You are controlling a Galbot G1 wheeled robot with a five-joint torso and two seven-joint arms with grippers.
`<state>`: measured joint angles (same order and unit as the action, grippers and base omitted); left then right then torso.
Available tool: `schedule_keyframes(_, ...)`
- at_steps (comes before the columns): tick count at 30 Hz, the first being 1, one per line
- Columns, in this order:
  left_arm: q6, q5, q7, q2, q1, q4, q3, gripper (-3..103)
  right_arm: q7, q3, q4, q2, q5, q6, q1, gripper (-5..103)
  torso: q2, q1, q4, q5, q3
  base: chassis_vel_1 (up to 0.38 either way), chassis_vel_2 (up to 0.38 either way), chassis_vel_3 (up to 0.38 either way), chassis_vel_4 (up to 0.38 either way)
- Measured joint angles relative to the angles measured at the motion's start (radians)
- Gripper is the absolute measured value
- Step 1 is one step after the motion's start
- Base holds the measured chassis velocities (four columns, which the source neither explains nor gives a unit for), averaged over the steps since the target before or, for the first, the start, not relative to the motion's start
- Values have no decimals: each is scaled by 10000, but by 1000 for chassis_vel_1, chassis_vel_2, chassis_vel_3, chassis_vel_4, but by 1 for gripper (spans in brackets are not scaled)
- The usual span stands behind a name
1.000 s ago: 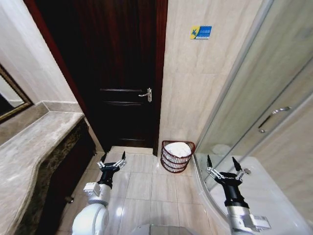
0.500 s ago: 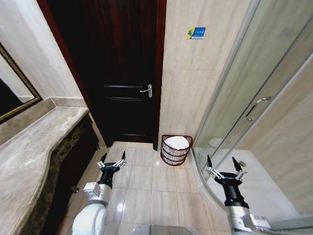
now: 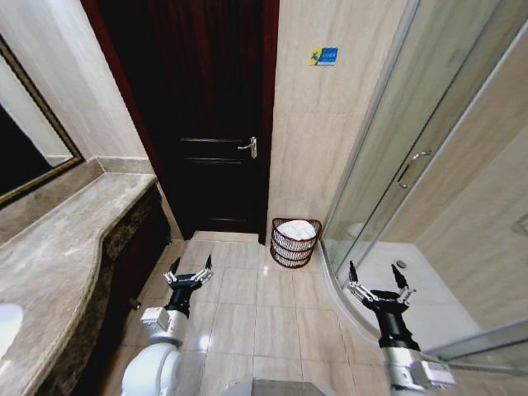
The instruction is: Discard the used towel into the hamper.
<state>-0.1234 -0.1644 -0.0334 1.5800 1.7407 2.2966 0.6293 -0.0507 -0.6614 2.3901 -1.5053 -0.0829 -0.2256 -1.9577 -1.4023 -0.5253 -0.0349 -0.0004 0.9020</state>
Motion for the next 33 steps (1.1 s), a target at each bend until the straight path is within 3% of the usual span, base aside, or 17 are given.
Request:
schedule_keyframes(24,0,0,0,0,2,0,0,100,0,0,0,0,0,0,-1,100,-2,5,-1,5,-2,147,-149,-152,153)
schedule_keyframes(33,0,0,0,0,-1,0,0,100,0,0,0,0,0,0,1,100,1,-5,-3,4,1,30,-23,-23,25)
